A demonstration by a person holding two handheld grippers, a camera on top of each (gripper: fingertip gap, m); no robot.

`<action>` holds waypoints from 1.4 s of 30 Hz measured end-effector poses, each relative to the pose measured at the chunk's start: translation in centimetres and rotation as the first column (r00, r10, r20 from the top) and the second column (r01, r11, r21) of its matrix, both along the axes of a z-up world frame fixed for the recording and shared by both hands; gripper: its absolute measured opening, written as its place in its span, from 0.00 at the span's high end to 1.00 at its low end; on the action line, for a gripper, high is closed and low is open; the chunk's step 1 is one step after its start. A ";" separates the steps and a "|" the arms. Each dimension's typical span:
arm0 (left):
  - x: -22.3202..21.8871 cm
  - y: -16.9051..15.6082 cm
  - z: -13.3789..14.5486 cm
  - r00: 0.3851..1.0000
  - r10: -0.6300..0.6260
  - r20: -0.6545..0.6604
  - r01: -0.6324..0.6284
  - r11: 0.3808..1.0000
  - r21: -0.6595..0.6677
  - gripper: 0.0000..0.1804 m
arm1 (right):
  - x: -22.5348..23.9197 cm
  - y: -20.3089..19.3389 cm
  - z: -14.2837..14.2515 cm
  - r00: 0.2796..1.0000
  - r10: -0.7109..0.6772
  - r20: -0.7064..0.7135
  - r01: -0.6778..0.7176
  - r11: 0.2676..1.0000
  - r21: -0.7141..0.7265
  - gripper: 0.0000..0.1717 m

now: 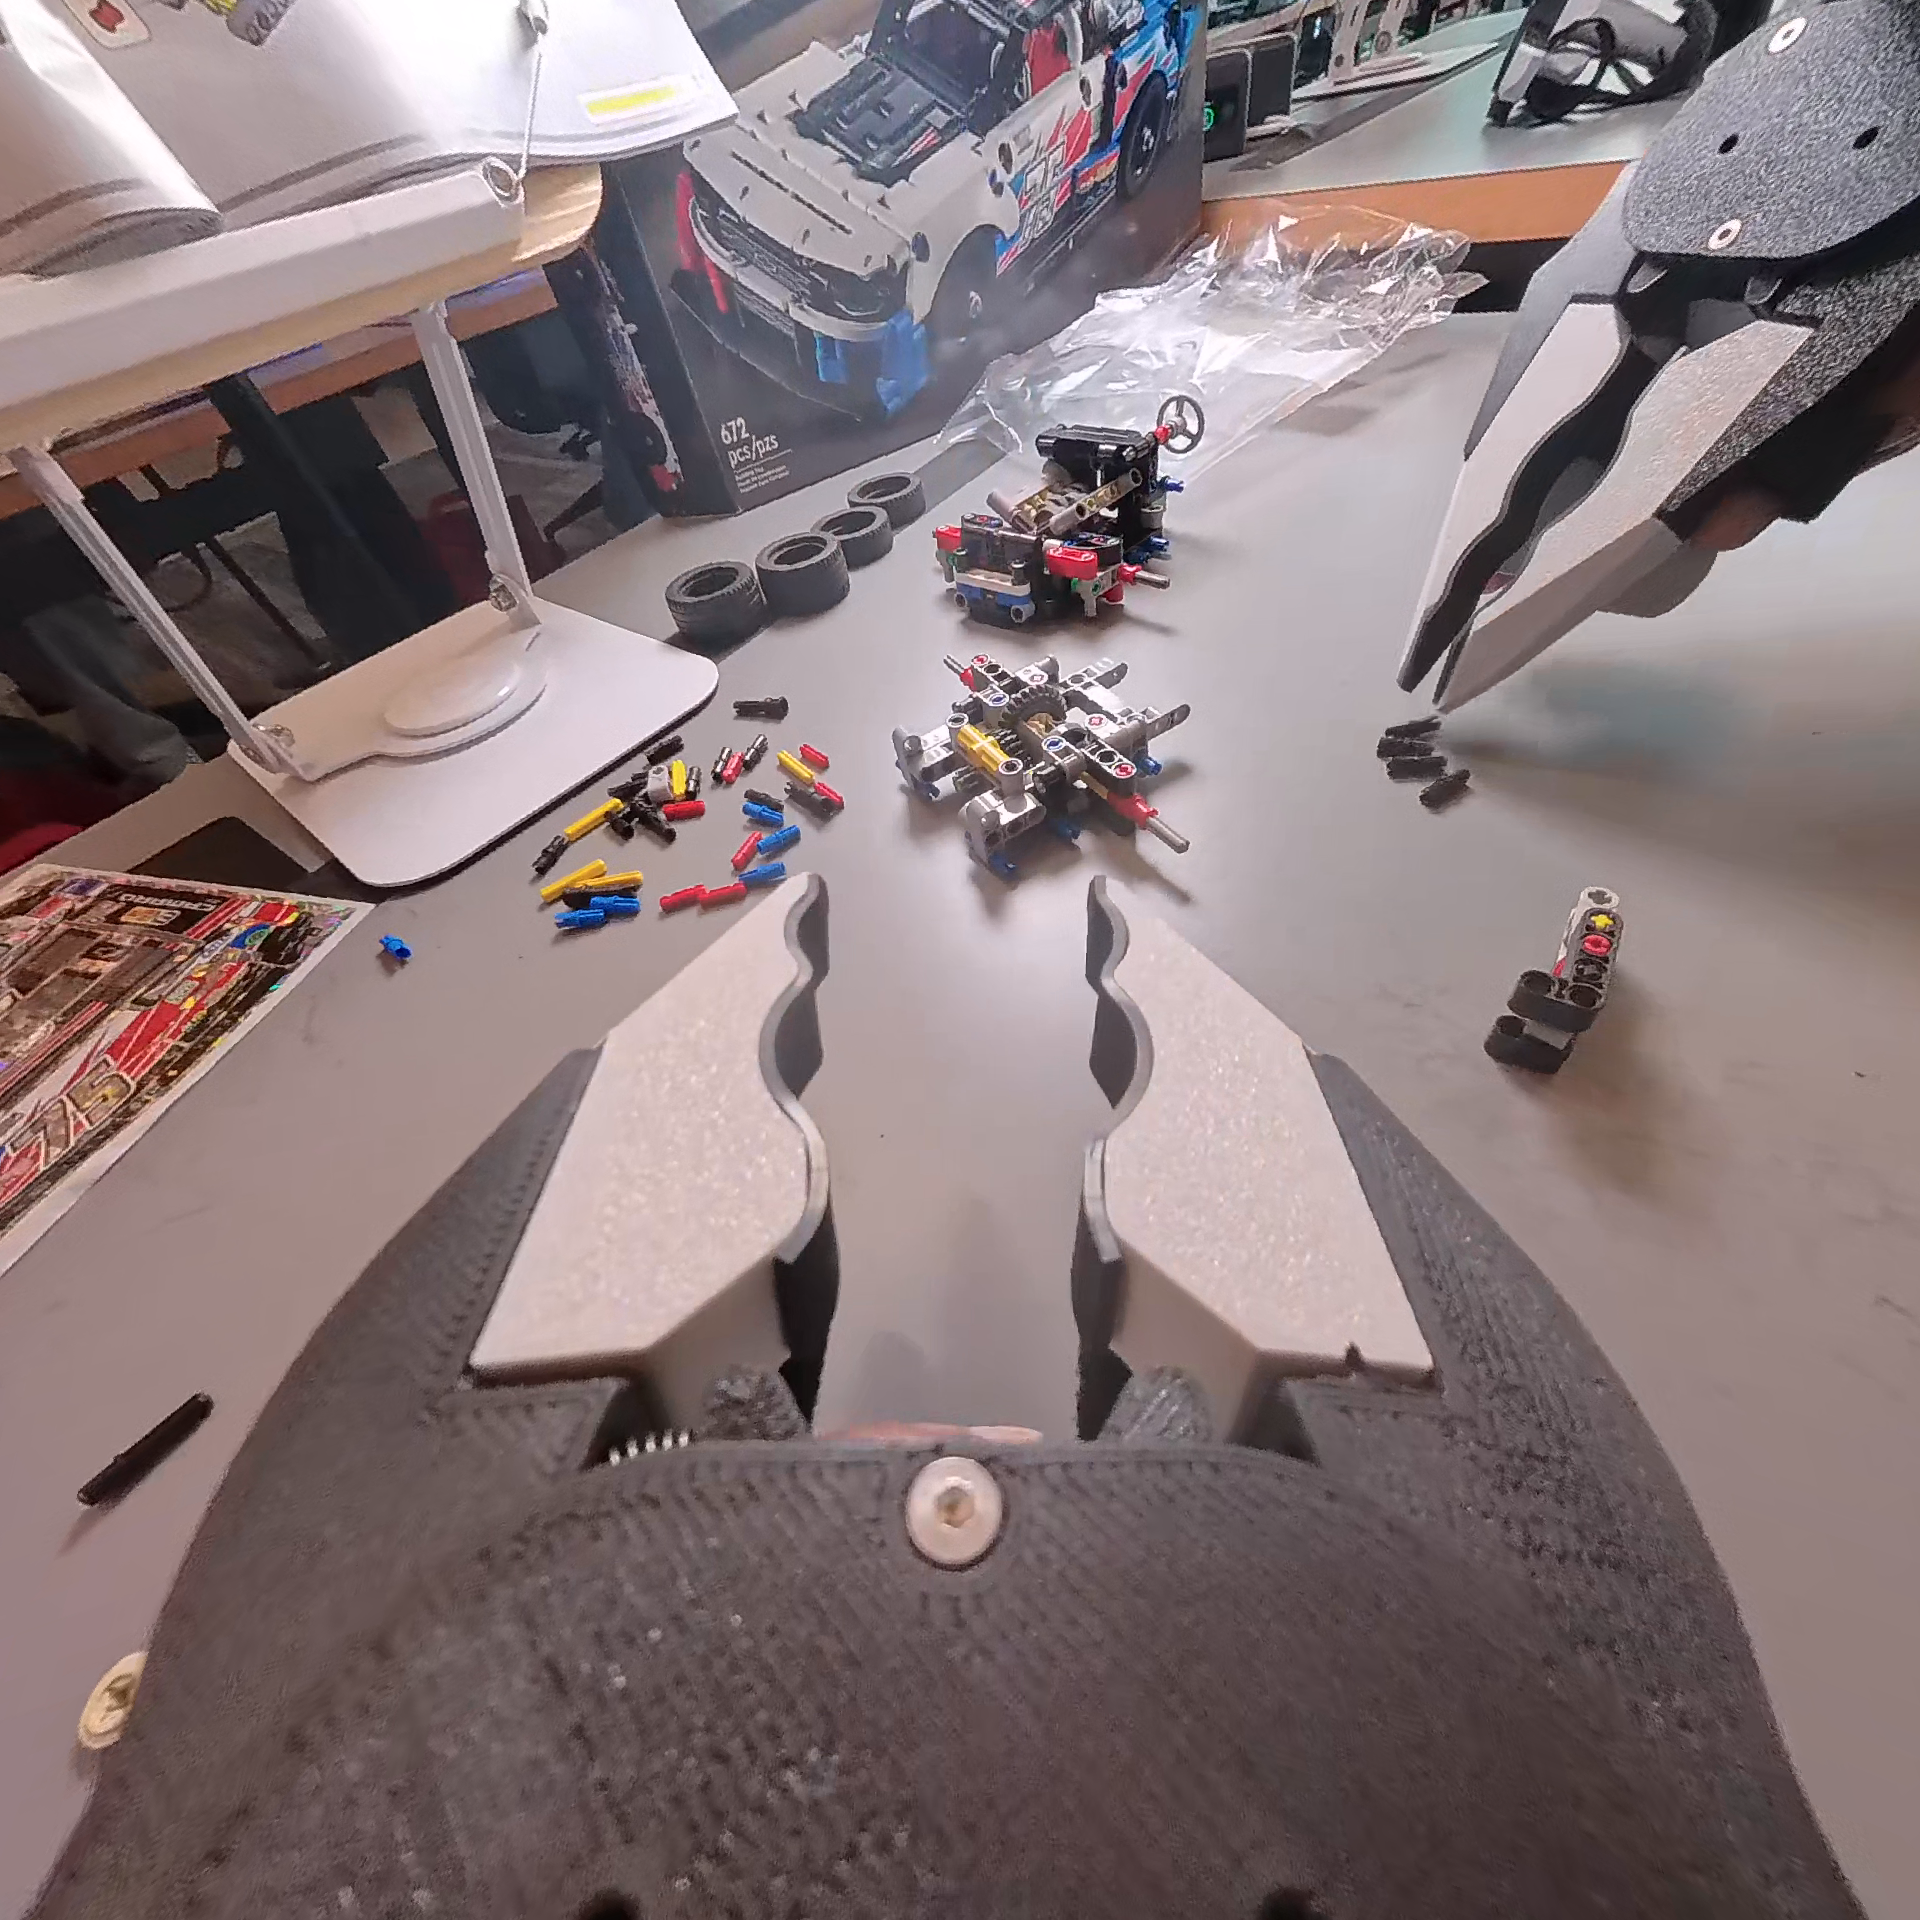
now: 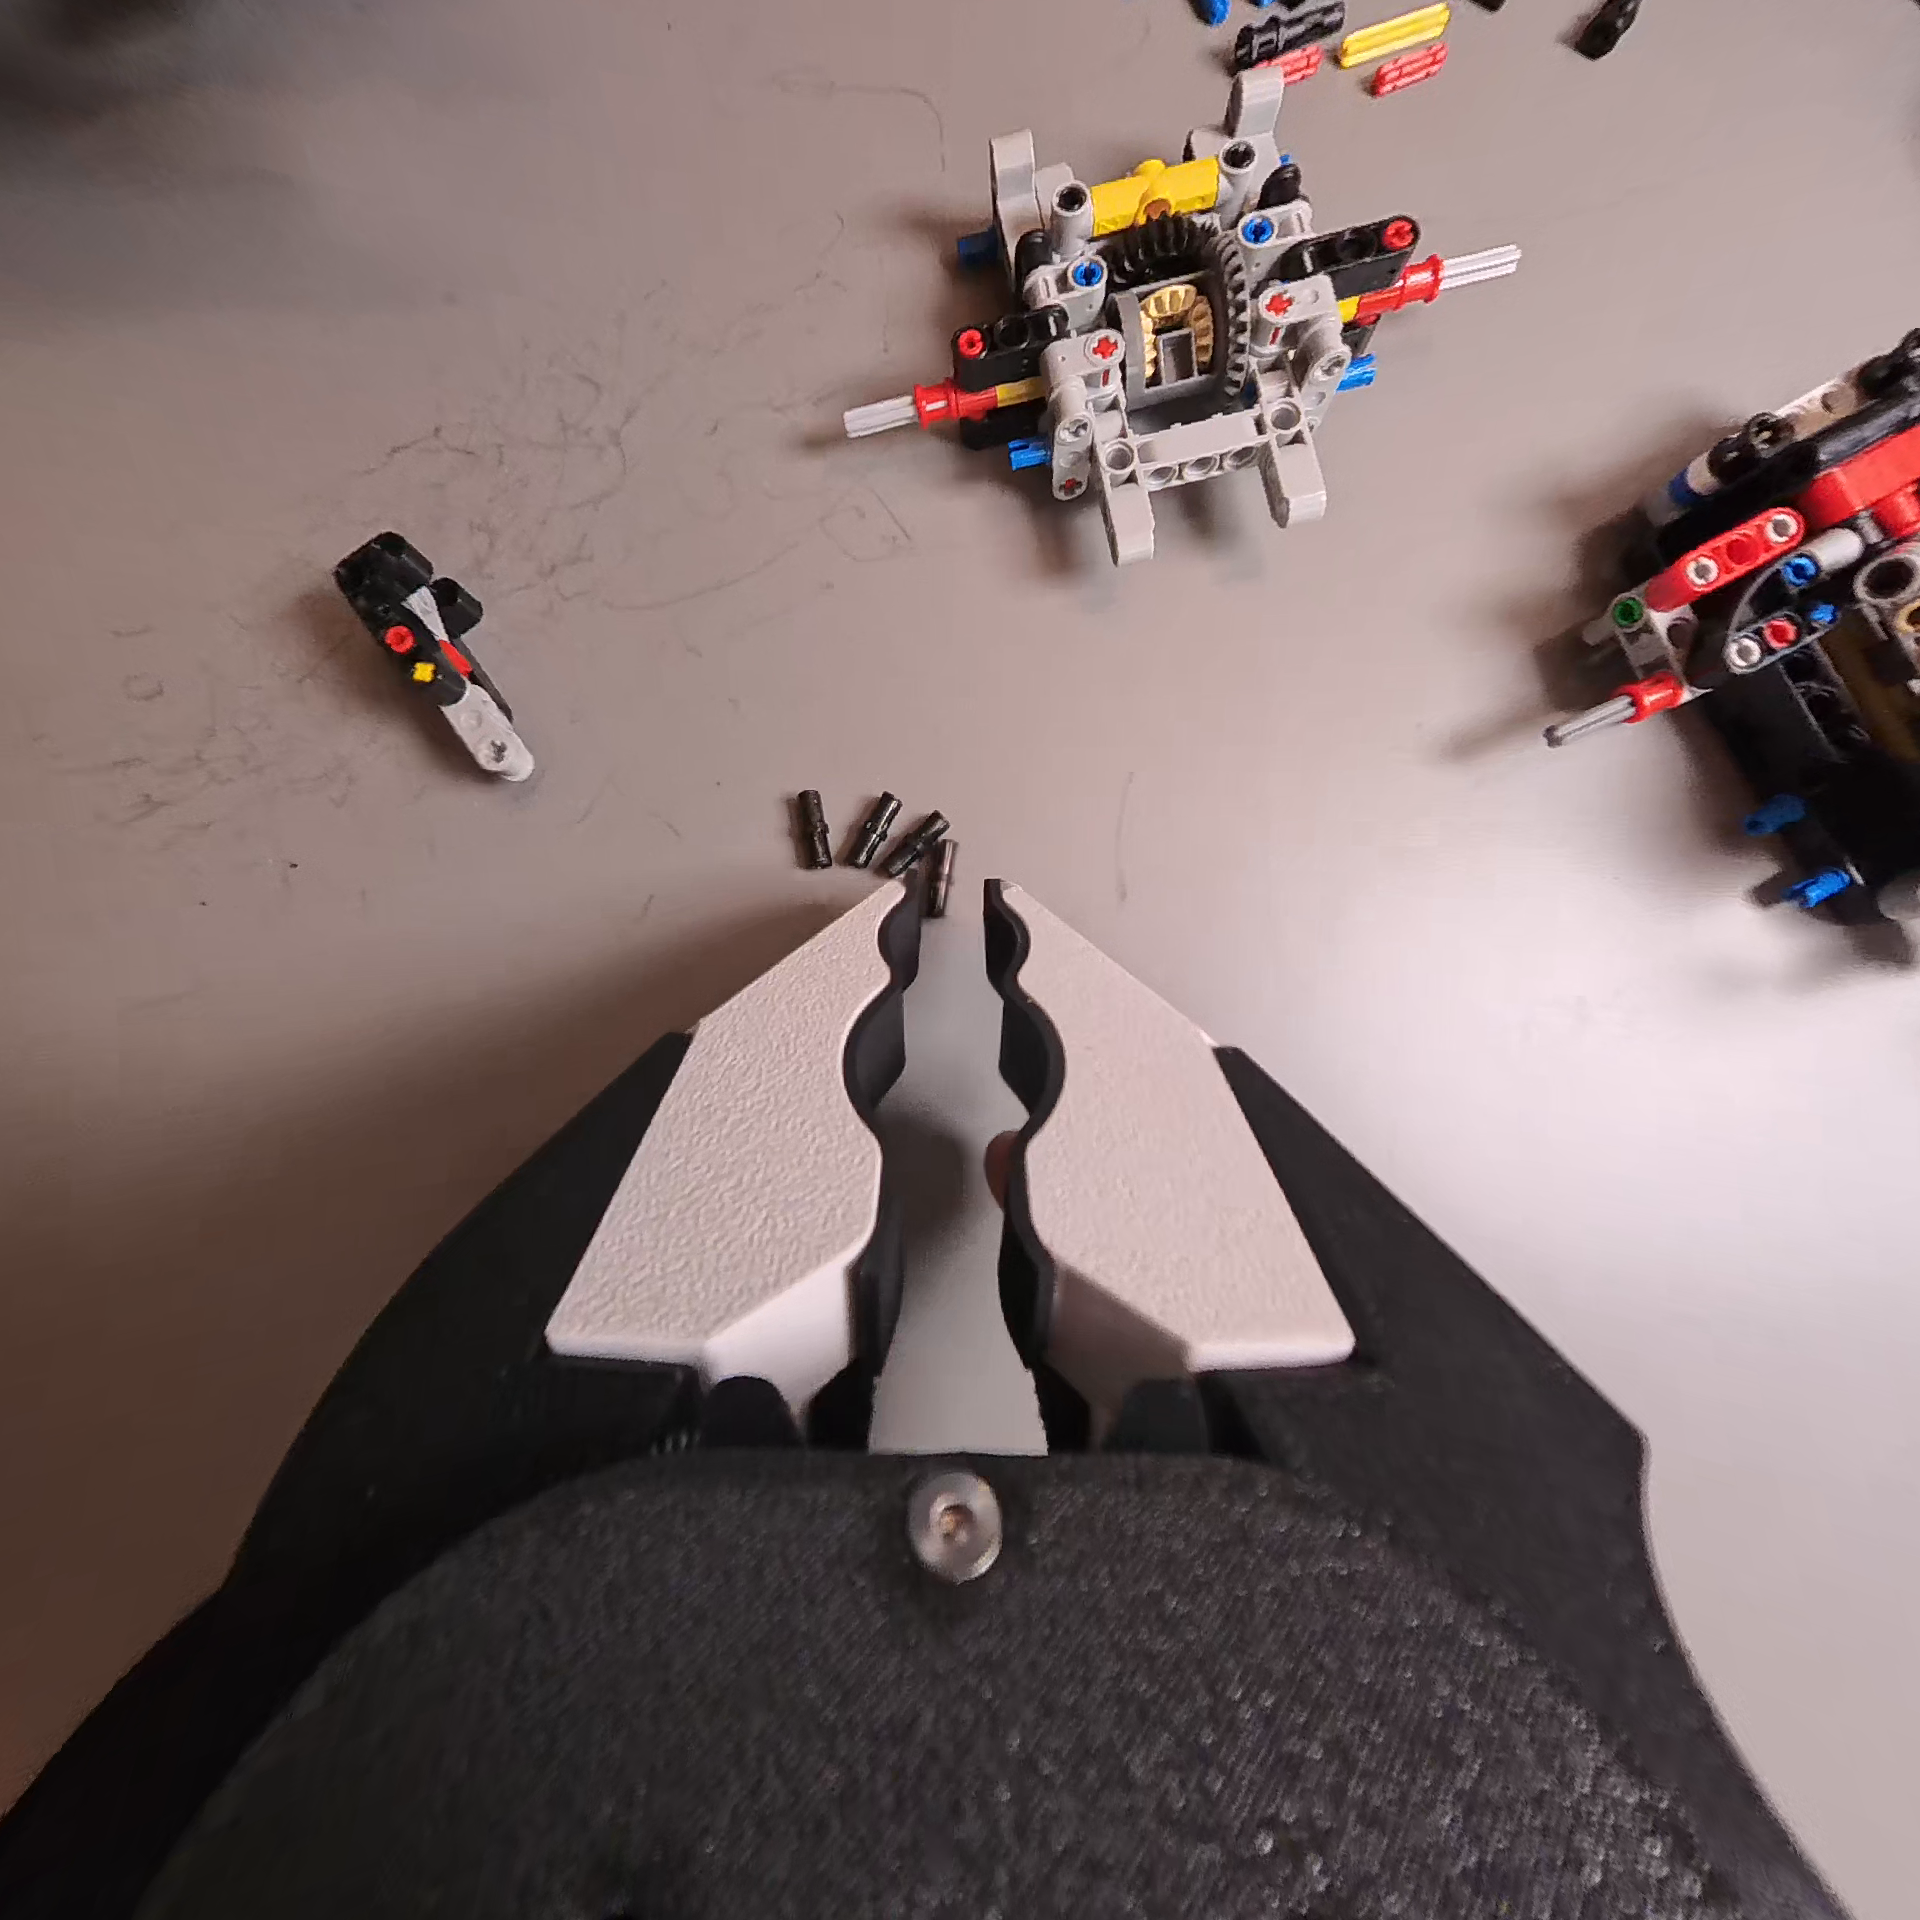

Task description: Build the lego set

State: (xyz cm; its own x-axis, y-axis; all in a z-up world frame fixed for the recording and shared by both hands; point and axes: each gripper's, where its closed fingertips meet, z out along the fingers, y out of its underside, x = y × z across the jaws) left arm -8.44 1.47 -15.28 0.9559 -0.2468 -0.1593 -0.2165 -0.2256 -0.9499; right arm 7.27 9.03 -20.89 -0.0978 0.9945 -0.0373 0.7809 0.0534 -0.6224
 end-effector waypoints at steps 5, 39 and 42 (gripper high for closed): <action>1.0 -0.1 0.3 0.999 -0.037 0.018 0.037 0.999 -0.002 0.71 | 1.1 -0.7 1.6 0.994 0.015 -0.111 -0.010 0.999 0.049 0.94; 11.6 -3.5 -5.8 0.906 -0.420 -0.056 0.369 0.847 -0.384 0.80 | -1.2 -8.7 0.5 0.900 0.327 -0.287 -0.300 0.944 0.135 0.94; 11.7 -3.4 -6.3 0.901 -0.426 -0.081 0.364 0.844 -0.395 0.89 | -1.4 -9.0 0.5 0.896 0.328 -0.299 -0.298 0.944 0.141 0.93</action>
State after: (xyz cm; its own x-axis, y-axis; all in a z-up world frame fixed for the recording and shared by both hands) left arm 3.29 -1.91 -21.58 0.7336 -0.6678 -0.1262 -0.5024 -0.4079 -0.7624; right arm 5.87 0.01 -20.36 -0.3964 0.9082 0.1341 0.4791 0.3293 -0.8136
